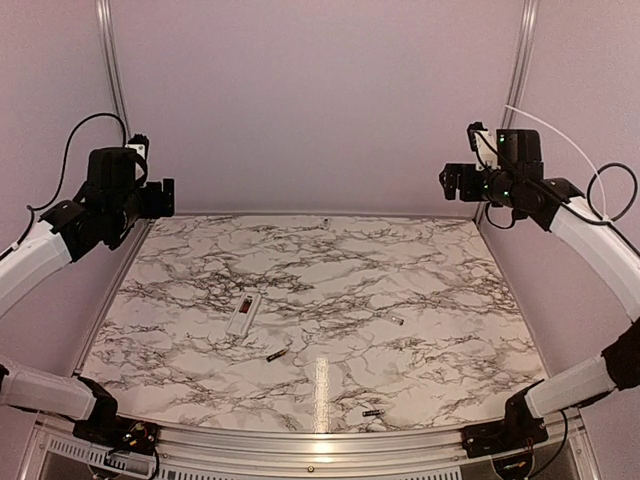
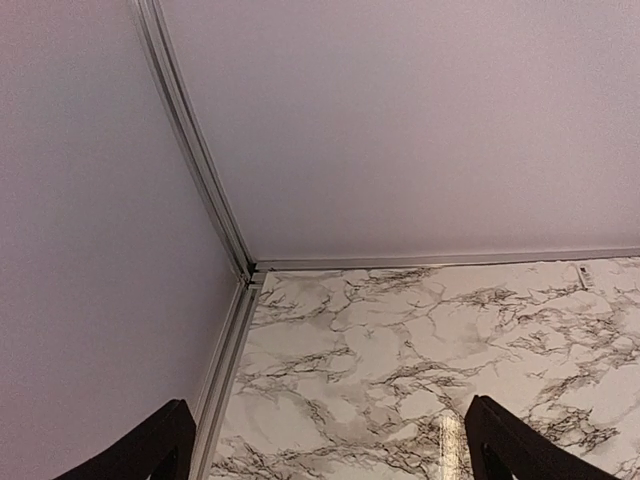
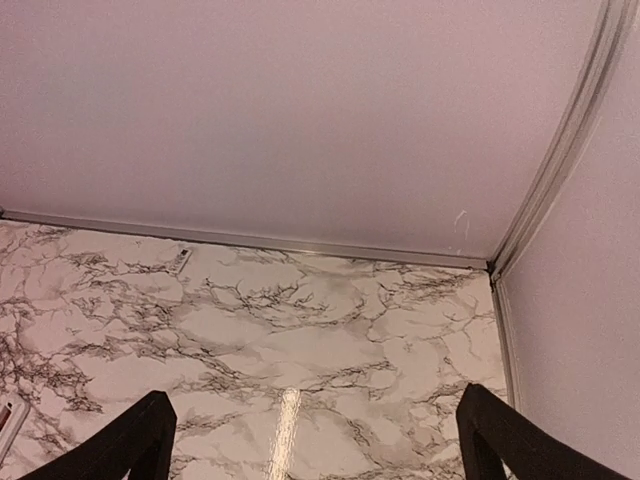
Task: Unload the batteries from the remote control
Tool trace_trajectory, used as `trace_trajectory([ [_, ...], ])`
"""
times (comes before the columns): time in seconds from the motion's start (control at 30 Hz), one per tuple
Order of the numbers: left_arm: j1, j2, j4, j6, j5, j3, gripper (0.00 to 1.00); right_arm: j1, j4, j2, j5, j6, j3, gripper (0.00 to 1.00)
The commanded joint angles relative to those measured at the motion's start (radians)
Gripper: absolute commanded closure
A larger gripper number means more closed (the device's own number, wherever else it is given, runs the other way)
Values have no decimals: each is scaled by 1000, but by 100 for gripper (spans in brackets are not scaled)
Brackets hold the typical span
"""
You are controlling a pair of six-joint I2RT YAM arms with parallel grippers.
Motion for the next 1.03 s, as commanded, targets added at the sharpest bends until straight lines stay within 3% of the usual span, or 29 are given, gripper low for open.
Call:
trace_trajectory([
  [0.0,39,-152,264,139,30,-196,1,-76,164,-137,14,55,-170,2],
  [0.3,101,-216,229,12,74,-314,1,-106,-43,-198,14,281,-245,1],
  [0.5,101,-204,247,-1,72,-336,1,-105,-14,-266,26,294,-308,2],
  [1.0,101,-204,258,-8,63,-356,1,-105,-22,-243,28,300,-288,2],
])
